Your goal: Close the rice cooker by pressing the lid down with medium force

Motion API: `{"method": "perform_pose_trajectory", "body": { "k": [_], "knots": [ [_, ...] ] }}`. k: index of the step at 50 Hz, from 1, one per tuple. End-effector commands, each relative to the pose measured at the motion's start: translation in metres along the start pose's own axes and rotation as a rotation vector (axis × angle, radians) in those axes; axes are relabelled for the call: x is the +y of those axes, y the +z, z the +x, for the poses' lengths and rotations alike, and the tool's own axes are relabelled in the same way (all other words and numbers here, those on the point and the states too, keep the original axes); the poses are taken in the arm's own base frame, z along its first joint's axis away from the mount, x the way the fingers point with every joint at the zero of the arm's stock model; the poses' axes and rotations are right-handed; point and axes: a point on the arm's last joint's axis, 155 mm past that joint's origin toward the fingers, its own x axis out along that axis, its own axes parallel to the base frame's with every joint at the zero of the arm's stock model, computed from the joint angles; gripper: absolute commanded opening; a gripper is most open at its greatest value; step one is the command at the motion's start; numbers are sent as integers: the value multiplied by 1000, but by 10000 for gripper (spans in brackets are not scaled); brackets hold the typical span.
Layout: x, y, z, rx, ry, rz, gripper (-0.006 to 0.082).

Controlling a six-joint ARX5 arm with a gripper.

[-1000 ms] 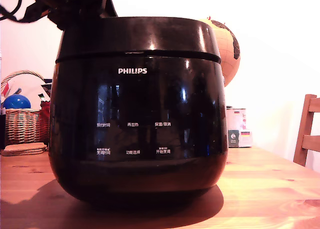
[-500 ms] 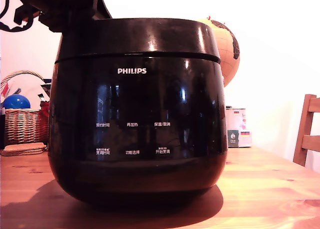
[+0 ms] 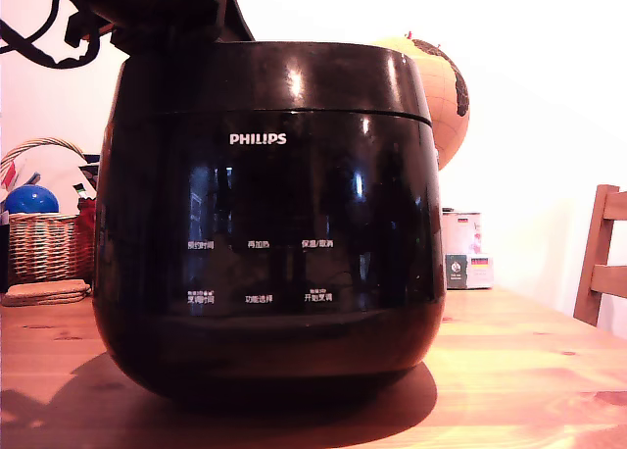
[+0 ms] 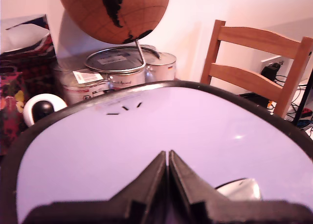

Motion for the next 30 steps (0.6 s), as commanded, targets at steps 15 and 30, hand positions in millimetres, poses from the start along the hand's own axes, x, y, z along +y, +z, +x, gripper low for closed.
{"method": "perform_pose_trajectory", "body": {
  "k": [15, 30],
  "knots": [
    [4, -64, 3, 193, 5, 104, -21],
    [9, 22, -10, -3, 14, 119, -21]
  ]
}}
